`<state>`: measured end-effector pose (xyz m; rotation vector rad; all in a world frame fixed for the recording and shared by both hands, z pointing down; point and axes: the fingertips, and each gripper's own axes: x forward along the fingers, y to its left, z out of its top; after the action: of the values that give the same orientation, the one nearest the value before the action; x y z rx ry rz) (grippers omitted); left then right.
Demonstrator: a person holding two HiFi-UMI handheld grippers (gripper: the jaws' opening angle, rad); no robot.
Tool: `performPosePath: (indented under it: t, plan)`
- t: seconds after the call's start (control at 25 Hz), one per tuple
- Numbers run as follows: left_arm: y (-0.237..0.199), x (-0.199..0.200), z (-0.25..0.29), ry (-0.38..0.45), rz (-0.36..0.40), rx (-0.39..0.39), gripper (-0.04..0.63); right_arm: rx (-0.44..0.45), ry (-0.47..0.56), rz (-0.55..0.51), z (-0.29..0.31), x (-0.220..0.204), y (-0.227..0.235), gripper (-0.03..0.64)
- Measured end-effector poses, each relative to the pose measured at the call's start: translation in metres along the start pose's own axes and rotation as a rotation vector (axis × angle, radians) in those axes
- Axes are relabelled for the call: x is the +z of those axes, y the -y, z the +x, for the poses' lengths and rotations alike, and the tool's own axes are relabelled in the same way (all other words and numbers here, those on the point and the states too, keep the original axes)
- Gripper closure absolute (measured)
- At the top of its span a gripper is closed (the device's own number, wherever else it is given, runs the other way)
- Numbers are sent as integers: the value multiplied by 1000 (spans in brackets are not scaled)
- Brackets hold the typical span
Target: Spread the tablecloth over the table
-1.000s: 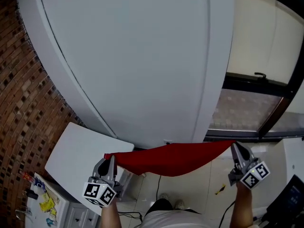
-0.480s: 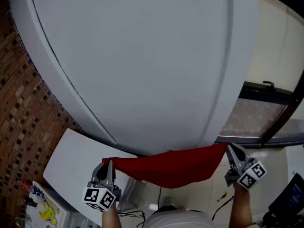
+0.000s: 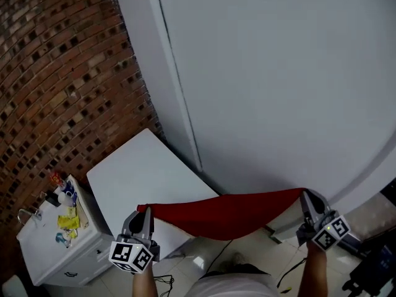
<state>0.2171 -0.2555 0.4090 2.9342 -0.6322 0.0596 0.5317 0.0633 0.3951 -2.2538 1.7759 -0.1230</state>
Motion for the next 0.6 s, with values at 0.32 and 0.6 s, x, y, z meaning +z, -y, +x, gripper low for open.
performPosePath:
  t: [0.32, 0.6]
  plan:
    - [-37, 18, -76, 54, -19, 366, 586, 319, -57, 27, 121, 4, -13, 604]
    - [-42, 17, -156, 81, -22, 591, 586, 529, -117, 71, 177, -27, -56, 604]
